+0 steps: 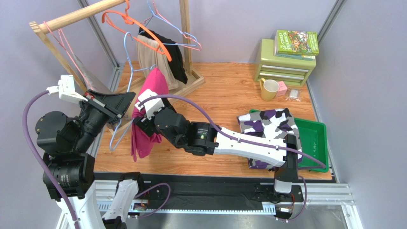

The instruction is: Remove the trousers from the hanger

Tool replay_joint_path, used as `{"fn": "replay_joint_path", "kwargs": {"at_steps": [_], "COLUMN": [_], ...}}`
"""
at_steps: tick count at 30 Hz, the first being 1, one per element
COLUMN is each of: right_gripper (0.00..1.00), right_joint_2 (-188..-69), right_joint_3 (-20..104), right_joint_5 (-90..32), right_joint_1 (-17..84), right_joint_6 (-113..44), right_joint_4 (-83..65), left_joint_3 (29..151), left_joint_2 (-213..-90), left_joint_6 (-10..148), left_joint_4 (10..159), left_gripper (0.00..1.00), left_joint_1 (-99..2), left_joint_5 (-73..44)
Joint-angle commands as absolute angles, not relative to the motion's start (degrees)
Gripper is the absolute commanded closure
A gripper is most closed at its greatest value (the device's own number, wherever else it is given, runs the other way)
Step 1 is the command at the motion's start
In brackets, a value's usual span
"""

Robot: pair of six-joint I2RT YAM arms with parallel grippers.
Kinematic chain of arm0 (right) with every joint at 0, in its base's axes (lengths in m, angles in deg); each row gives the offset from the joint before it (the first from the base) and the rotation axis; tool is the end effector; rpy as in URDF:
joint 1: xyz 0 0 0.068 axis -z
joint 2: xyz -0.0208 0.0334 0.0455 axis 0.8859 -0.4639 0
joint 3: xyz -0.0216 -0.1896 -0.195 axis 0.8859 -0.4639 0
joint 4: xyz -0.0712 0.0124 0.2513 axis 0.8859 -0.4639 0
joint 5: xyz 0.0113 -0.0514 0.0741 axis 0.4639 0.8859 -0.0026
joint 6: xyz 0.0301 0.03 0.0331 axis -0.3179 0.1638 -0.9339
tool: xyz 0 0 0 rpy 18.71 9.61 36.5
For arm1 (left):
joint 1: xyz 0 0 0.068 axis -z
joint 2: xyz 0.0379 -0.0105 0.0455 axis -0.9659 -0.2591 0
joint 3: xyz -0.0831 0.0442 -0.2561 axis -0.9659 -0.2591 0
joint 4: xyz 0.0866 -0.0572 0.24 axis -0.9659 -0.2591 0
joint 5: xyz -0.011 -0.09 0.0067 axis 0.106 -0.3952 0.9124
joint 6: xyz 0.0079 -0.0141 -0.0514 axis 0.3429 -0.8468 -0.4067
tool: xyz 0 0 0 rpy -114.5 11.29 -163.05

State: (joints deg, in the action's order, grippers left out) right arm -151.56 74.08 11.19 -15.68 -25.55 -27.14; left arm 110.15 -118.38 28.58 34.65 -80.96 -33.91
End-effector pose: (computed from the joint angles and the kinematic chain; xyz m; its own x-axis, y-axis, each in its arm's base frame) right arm 0.1065 0.4117 0.4192 -0.0292 -0.2714 -0.9620 -0.7231 0.6703 -0.1671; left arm 0.0433 -0.0120 0.5223 -0.2641 -0.7297 -0.6307 0.2569 0.5771 -0.7753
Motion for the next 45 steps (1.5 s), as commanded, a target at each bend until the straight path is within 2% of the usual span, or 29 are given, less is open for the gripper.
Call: {"fn": "replay_joint_path", "kwargs": {"at_steps": [1,3,7,9,12,15,16,17,20,21,30,45], "right_gripper": [0.34,0.40,0.46,0.46,0.40,0.46,0.50,0.71,0.95,0.99,1.00,1.00], "right_joint_2": [-151.5,-151.9,-152.9,-153.8,-155.3,-156.9,-157.5,-157.7,-157.7,-157.7,-156.2,-152.6], "right_joint_3": [74.5,75.2,76.2,76.0,78.1,80.7,81.2,81.8,83.0,83.0,86.3,91.8], "right_joint_5": [25.5,26.1,28.7,29.4,31.3,31.0,31.3,31.7,33.0,33.9,39.2,39.2], "right_joint_1": [-15.2,-15.2,-15.9,-16.4,-16.8,-17.2,-17.4,-17.5,-18.0,-18.1,-21.8,-24.7], "right_joint_6": [-24.1,-23.5,-22.0,-20.6,-17.7,-15.1,-14.2,-13.7,-13.1,-13.0,-7.6,-4.3], "right_joint_4": [-24.2,-24.2,-22.5,-19.5,-17.5,-16.8,-16.8,-16.6,-16.7,-16.6,-15.5,-12.9], "left_joint_3": [113.8,113.7,113.8,113.9,113.7,113.0,112.7,112.6,112.2,112.1,108.7,100.8], "left_joint_2": [-116.9,-116.9,-116.9,-116.9,-117.0,-116.8,-116.7,-116.6,-116.4,-116.4,-115.2,-113.6], "left_joint_6": [29.1,29.0,28.7,28.6,28.7,28.7,28.8,28.8,29.5,29.8,34.6,36.5], "left_joint_4": [45.8,45.7,45.9,45.9,46.0,46.1,46.1,46.2,46.1,46.1,45.4,45.5], "left_gripper": [1.00,1.00,1.00,1.00,1.00,1.00,1.00,1.00,1.00,1.00,1.00,1.00], "left_joint_1": [-80.7,-80.7,-80.7,-80.7,-80.7,-80.8,-80.6,-80.7,-80.7,-80.7,-80.6,-80.7], "left_joint_5": [-34.5,-34.5,-34.5,-34.6,-34.8,-34.9,-35.0,-34.9,-34.8,-34.7,-33.1,-32.4]}}
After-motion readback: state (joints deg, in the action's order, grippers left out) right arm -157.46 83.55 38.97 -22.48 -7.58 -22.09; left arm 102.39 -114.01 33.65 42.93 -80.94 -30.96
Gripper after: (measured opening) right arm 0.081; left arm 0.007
